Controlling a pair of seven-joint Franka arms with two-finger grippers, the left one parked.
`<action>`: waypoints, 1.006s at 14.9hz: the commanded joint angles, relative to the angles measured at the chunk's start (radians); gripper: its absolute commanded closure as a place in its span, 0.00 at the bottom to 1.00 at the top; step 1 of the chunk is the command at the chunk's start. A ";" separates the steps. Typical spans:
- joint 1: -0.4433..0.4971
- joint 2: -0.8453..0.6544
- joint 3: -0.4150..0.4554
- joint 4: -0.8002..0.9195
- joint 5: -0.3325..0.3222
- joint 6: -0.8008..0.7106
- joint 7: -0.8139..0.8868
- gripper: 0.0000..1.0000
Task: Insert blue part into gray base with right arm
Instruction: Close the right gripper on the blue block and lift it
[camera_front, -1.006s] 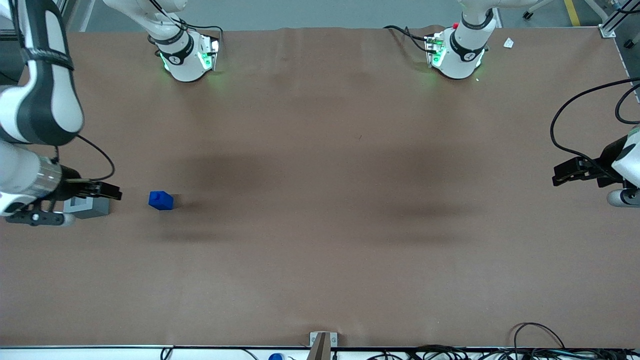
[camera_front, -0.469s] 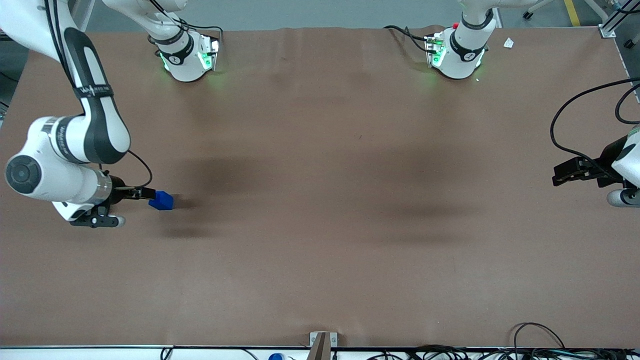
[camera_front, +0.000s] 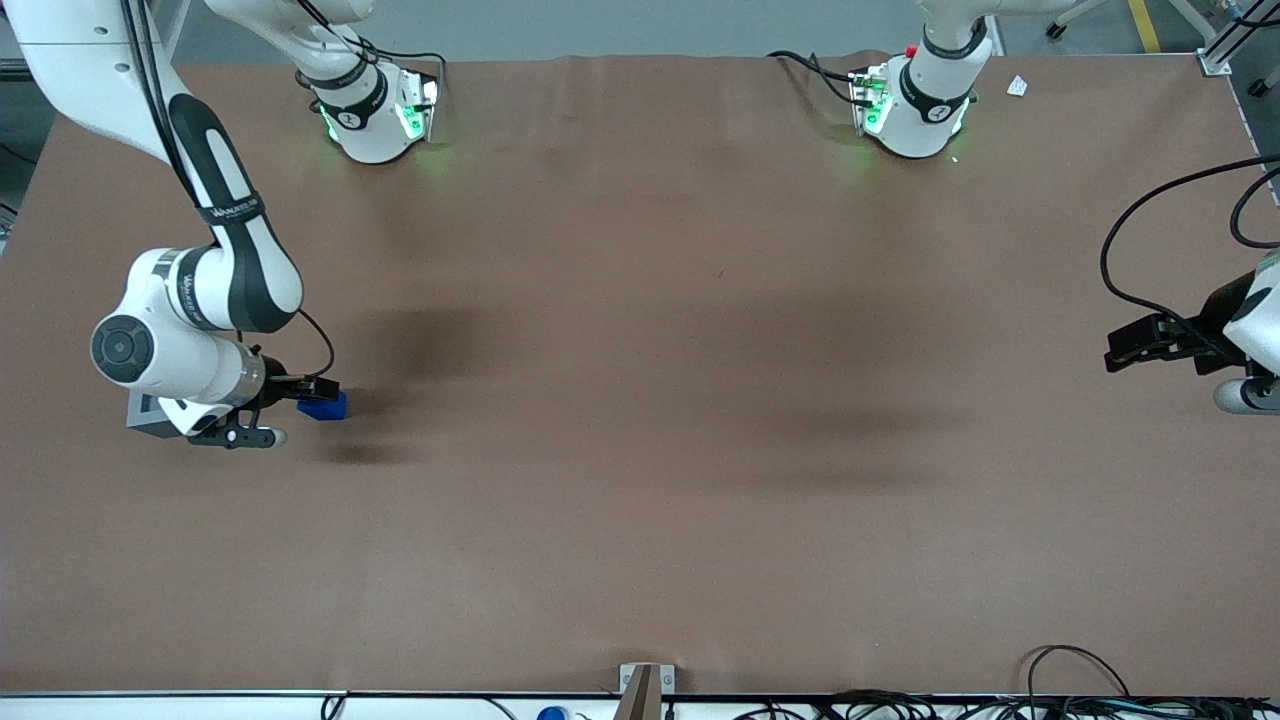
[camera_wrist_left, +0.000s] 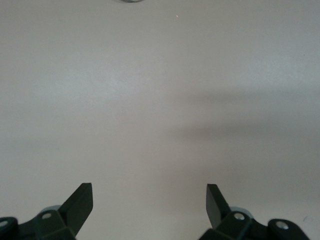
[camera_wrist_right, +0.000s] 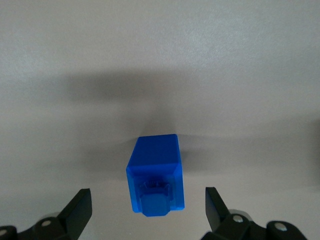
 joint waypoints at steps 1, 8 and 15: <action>0.009 -0.028 0.000 -0.029 0.009 0.012 0.008 0.00; 0.009 -0.014 -0.001 -0.029 -0.002 0.041 -0.005 0.07; 0.006 -0.010 -0.001 -0.065 -0.011 0.099 -0.020 0.10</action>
